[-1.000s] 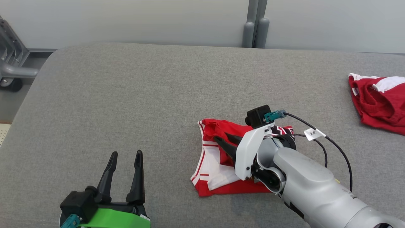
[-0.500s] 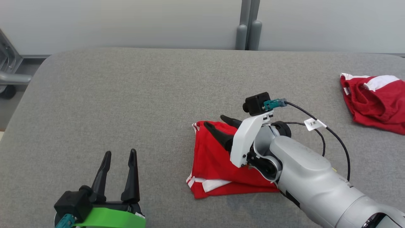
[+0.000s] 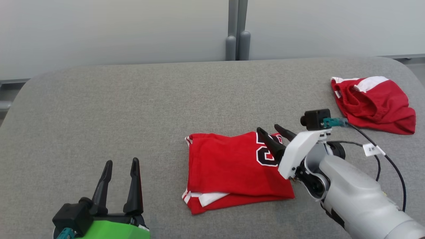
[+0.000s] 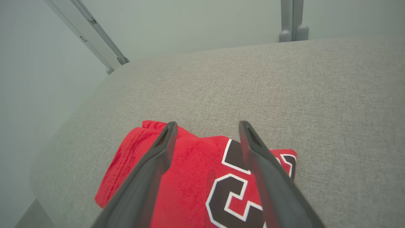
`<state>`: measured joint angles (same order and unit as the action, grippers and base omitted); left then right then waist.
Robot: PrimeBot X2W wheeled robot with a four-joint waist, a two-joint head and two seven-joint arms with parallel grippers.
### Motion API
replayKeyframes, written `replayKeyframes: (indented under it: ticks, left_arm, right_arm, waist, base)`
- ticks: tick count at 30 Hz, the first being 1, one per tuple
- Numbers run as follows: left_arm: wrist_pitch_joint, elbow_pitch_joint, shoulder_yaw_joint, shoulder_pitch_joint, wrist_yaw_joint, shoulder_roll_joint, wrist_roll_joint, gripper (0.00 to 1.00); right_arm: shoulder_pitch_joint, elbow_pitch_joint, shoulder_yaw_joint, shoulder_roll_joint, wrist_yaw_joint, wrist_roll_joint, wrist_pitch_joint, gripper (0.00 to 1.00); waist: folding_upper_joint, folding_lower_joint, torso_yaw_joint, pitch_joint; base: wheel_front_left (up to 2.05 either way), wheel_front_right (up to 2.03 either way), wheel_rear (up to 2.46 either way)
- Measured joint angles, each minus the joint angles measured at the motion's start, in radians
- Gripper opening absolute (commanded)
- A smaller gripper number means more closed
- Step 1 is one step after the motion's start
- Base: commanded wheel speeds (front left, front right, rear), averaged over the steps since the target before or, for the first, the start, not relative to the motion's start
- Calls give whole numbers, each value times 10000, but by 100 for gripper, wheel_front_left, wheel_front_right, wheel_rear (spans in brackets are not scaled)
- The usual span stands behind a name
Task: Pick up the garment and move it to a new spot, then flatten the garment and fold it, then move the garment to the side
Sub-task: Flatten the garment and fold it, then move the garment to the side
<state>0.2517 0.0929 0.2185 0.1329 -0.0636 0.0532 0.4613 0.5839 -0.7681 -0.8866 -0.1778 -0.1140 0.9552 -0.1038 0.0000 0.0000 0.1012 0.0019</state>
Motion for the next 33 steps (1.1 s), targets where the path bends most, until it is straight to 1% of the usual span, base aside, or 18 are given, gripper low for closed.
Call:
replayKeyframes:
  ticks: [3, 7, 17, 23, 33]
  left_arm:
    - [0, 109, 2, 110, 0, 2, -15, 100]
    - [0, 196, 29, 154, 0, 4, -73, 100]
    - [0, 410, 171, 138, 6, 8, -174, 100]
    - [0, 407, 257, 34, 15, 8, -263, 100]
    - [0, 337, 157, -170, 17, 4, -261, 100]
  right_arm:
    - [-501, -13, 144, -71, 0, 286, -245, 100]
    - [-850, -44, 171, -171, -2, 408, -280, 100]
    - [-898, -180, 274, -780, -4, 407, -316, 100]
    - [-825, -224, 284, -844, -90, 499, -263, 100]
    - [-806, -309, 209, -834, -92, 855, 96, 100]
  waist:
    - [0, 0, -184, -17]
    - [0, 0, -372, 76]
    - [0, 0, -493, 667]
    - [0, 0, -324, 1048]
    - [0, 0, 133, 1402]
  base:
    - [0, 0, 0]
    - [0, 0, 0]
    - [0, 0, 0]
    - [0, 0, 0]
    - [0, 0, 0]
